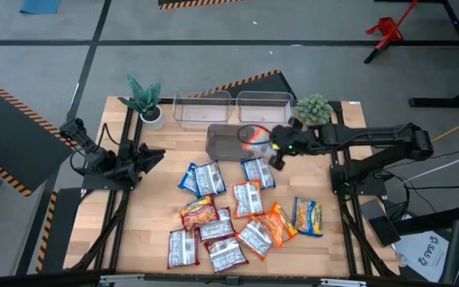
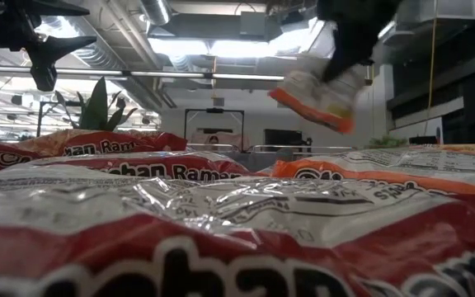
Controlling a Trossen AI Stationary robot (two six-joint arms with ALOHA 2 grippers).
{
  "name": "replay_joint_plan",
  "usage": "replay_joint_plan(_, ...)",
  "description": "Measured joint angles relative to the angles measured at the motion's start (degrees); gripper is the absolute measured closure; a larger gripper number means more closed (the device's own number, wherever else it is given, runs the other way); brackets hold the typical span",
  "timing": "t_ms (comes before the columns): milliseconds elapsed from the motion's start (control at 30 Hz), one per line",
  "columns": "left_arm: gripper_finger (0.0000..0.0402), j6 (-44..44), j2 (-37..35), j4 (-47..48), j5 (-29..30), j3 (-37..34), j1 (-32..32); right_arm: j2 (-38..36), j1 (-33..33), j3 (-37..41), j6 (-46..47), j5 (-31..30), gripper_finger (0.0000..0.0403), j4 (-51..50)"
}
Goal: Sort Maruchan noodles
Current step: Put the orange noodle pack into the black bin
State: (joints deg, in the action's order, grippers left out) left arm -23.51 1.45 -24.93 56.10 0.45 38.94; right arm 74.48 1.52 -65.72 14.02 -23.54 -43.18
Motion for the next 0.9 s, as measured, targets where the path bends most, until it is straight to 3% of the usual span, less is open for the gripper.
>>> replay_joint_plan(233, 0.0231, 0.02, -0.02, -0.01, 1.7, 0.0, 0.02, 2.26, 0.04, -1.08, -9.93, -15.73, 0.0401, 12.91)
replay_joint_plan(433, 0.0231, 0.07, -0.02, 0.02, 1.99, 0.0, 0.02, 8.33, 0.02, -1.08, -21.41, -17.35, 0.0401, 23.8)
replay_joint_plan(900, 0.0234, 0.09, 0.0, 0.64, 4.44, 0.0, 0.02, 22.59, 0.0, -1.06, -23.5, -22.46, 0.0402, 33.89)
